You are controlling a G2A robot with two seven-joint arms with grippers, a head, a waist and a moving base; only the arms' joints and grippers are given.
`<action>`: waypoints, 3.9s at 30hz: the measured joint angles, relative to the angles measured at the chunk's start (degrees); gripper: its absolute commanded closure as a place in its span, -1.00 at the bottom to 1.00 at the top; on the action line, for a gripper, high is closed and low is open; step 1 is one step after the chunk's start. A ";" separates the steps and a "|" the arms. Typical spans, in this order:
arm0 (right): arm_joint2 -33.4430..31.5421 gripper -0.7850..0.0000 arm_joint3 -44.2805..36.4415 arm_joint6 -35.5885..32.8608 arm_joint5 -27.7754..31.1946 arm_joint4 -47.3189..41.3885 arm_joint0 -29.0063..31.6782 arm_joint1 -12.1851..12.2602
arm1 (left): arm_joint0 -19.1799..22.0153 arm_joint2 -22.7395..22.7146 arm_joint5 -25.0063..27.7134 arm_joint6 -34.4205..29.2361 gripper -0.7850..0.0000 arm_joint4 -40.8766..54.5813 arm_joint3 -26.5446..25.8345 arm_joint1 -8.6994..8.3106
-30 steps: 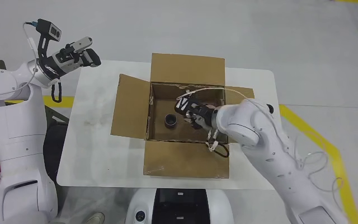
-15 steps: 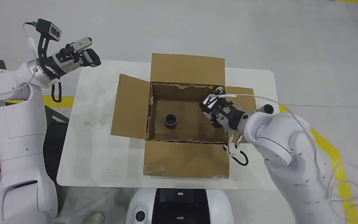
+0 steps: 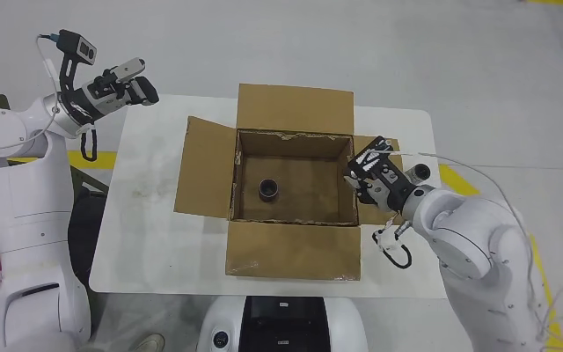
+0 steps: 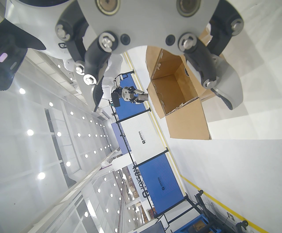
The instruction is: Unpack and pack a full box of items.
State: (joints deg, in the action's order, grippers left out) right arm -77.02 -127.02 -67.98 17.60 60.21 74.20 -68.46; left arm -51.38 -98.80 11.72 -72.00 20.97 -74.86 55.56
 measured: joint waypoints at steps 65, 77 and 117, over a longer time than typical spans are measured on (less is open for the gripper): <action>-18.84 1.00 24.34 4.51 -3.53 2.12 6.77 4.10 | 0.00 0.00 0.00 0.00 -1.00 0.00 0.00 0.00; -13.72 1.00 34.63 7.59 -6.89 3.52 1.97 3.93 | 0.00 0.00 0.00 0.00 -1.00 0.00 0.00 0.00; -17.68 -0.47 28.61 7.56 -10.78 2.21 4.50 5.37 | 0.00 0.00 0.00 0.00 -1.00 0.00 0.00 0.00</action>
State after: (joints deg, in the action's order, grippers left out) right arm -94.70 -98.42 -60.42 6.82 62.42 78.69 -63.09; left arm -51.38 -98.80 11.72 -72.00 20.97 -74.86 55.56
